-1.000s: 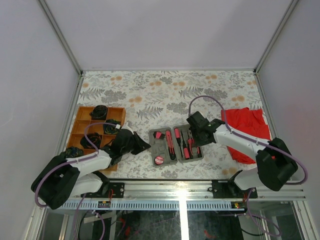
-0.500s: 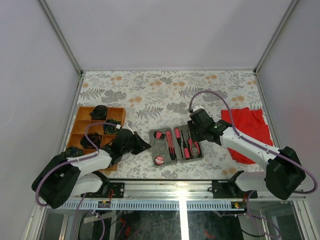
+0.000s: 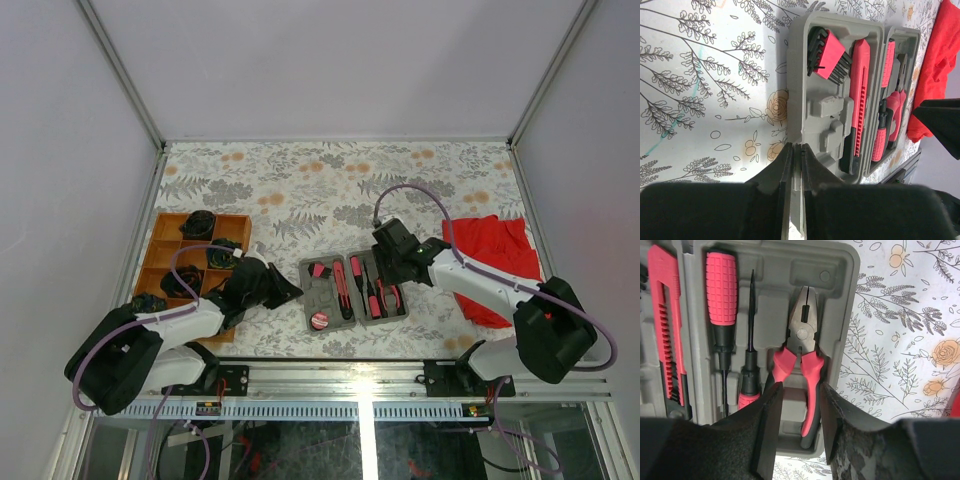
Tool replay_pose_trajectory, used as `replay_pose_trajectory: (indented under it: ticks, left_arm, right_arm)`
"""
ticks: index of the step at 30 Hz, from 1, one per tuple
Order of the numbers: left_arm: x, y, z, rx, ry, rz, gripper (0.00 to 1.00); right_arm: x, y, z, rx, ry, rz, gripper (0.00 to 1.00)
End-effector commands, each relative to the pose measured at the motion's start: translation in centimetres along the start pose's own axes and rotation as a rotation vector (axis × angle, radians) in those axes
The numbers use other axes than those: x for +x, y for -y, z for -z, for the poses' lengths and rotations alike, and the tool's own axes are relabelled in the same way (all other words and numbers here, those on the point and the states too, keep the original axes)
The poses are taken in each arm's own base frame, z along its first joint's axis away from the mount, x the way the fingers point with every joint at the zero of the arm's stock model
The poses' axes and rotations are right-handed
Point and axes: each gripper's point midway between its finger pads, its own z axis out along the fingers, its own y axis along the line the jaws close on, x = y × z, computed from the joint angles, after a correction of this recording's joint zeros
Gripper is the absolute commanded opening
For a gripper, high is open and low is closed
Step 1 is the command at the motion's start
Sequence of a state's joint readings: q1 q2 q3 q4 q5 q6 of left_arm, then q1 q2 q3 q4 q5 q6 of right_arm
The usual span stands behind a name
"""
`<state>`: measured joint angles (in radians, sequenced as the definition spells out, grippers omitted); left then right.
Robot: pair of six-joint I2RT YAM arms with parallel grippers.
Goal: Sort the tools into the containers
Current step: Adjust the pliers in the storage box.
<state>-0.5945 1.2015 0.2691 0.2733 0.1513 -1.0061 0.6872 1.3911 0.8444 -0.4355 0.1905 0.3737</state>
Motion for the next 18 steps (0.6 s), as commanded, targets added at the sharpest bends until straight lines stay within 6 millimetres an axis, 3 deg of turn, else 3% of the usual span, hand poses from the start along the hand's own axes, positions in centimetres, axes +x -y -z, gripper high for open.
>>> replay_pose_trajectory:
  ticks: [1,11,18]
  left_arm:
    - [1.1,-0.6,0.0,-0.017,-0.051,0.001,0.00]
    - [1.3,-0.5,-0.1,-0.015,-0.066,-0.001,0.00]
    - [1.3,-0.5,-0.3,-0.017,-0.073,0.002,0.00]
  right_arm:
    - [-1.5,0.0,-0.4,0.022,0.032,-0.017,0.41]
    - [-0.2,-1.0,-2.4,-0.018,-0.024,-0.007,0.37]
    - [3.5,0.4,-4.0,0.052,-0.169,0.009,0.29]
